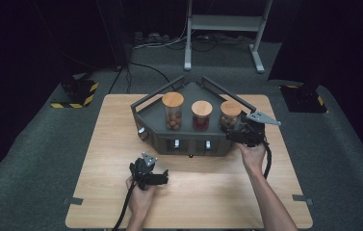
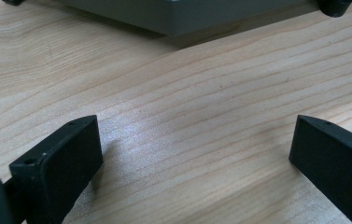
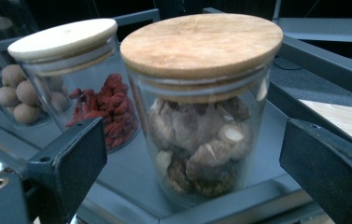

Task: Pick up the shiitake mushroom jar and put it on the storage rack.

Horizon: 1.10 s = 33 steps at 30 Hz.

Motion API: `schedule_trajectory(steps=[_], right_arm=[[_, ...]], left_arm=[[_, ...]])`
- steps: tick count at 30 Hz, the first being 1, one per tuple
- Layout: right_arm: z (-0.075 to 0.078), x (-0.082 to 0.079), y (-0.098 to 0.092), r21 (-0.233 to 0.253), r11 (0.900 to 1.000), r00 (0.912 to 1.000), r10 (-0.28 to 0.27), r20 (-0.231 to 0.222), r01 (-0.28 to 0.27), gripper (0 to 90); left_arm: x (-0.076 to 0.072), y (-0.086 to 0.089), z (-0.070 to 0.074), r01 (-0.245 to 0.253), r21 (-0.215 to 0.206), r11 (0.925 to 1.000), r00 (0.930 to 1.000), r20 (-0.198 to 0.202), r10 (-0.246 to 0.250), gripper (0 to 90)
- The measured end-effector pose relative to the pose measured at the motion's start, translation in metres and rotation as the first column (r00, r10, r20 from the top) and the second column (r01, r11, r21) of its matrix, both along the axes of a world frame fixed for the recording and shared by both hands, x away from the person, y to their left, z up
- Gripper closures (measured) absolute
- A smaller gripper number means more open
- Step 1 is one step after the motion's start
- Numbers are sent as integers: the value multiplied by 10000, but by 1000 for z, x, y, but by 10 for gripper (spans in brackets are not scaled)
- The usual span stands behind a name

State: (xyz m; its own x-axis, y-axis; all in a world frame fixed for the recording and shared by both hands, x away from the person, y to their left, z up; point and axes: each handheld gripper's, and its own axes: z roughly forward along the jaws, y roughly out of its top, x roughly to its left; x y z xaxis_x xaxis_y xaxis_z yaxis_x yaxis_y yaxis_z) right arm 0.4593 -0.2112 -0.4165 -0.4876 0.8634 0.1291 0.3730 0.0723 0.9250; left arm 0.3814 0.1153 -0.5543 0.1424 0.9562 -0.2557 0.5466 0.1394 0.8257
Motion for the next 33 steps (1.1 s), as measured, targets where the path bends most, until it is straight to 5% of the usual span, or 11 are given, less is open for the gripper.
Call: schedule_trajectory(steps=[33], right_arm=[[-19,-33,-31,-266,9995,9987,-196,-469,184,69]], left_arm=[[0,0,0,37,-20,10000,10000,-13,-37,20]])
